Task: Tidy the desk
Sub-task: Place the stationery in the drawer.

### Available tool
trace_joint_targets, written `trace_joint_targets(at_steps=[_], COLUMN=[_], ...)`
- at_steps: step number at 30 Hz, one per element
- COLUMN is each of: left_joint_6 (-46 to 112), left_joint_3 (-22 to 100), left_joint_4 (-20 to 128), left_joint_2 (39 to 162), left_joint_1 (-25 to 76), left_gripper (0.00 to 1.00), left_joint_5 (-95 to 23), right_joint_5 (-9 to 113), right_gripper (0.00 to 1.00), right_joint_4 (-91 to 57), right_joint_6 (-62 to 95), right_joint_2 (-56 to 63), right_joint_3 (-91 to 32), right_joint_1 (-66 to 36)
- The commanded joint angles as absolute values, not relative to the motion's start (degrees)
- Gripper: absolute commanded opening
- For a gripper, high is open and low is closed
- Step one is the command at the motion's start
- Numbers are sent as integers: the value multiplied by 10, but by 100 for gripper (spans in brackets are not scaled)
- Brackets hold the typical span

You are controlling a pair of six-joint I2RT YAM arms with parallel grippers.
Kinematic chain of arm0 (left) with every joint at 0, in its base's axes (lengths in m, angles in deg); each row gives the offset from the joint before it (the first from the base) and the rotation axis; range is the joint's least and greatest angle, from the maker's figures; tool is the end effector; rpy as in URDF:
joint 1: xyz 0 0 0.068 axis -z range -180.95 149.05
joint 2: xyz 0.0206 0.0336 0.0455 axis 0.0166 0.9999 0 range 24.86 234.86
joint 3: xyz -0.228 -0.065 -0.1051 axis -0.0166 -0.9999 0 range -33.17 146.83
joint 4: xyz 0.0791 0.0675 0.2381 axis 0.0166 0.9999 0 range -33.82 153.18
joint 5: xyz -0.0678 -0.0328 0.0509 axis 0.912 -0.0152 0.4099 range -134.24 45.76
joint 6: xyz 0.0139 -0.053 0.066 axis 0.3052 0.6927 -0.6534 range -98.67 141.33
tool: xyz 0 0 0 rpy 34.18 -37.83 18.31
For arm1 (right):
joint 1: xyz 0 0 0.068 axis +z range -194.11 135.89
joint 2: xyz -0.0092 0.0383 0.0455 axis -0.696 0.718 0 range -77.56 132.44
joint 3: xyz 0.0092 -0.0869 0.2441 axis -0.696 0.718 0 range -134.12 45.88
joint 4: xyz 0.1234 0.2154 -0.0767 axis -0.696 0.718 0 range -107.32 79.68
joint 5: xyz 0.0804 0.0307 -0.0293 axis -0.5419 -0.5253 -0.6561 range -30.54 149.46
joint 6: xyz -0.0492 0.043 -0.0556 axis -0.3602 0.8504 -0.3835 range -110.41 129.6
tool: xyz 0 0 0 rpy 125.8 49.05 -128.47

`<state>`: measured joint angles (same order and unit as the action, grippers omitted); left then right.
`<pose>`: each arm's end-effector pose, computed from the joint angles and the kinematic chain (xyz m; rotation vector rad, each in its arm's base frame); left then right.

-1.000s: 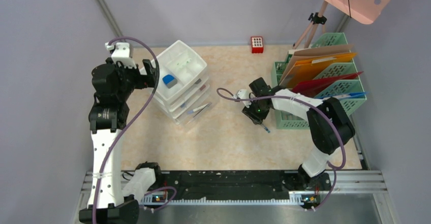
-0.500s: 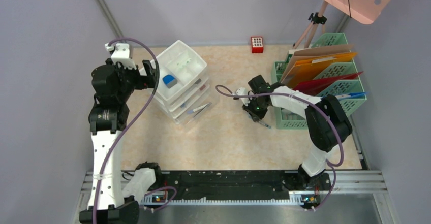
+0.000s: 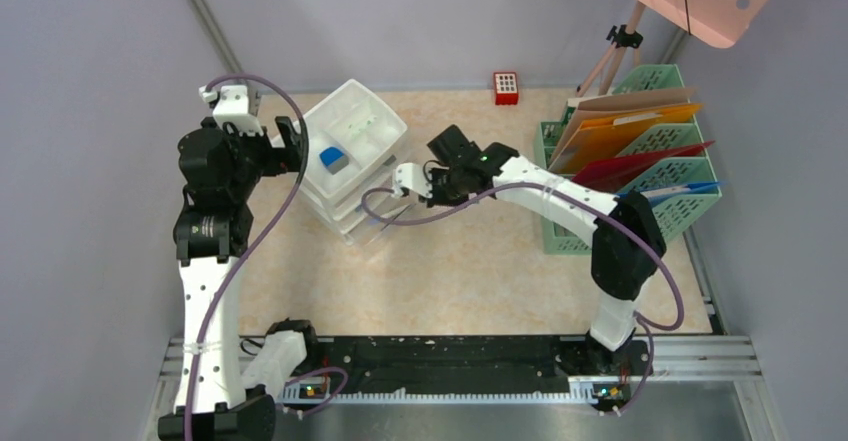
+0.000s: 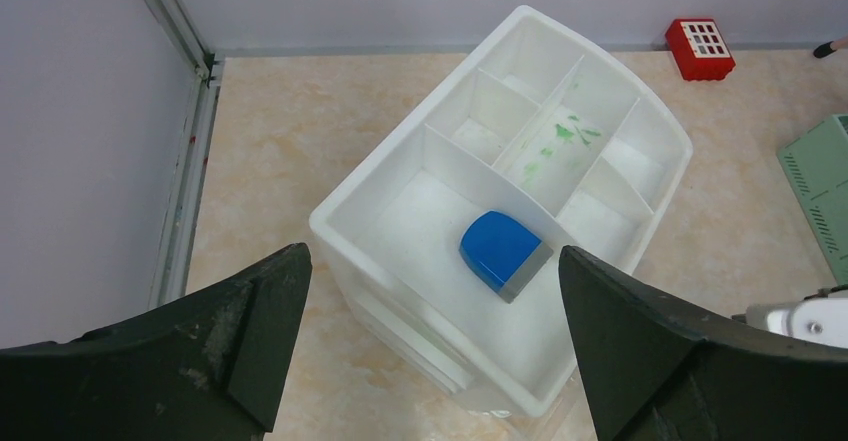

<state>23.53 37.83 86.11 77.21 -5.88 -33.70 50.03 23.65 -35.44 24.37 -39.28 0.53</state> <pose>0.2244 0.0055 0.4170 0.0235 1.7661 -0.1281 0.2768 0.2907 0.2196 -1.8561 1.7796 0.2097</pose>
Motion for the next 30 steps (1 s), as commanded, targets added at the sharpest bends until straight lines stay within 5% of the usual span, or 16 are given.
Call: trace_joint_targets(at_steps=[1, 18, 22, 30], left_joint_6=[255, 260, 259, 260], left_joint_3=[398, 401, 400, 400], left_joint_4=[842, 847, 846, 843], left_joint_2=[772, 783, 782, 784], left_joint_1=[-69, -84, -85, -86], left_gripper=[99, 99, 99, 99], left_joint_5=[-354, -356, -355, -351], right_joint_5=[543, 513, 512, 532], right_gripper=[4, 4, 10, 39], right_joint_4=[258, 238, 228, 193], right_joint_6=[-475, -712, -715, -687], right_joint_2=[287, 405, 423, 422], right_joint_3=[-477, -587, -600, -602], right_joint_1=[51, 129, 136, 139])
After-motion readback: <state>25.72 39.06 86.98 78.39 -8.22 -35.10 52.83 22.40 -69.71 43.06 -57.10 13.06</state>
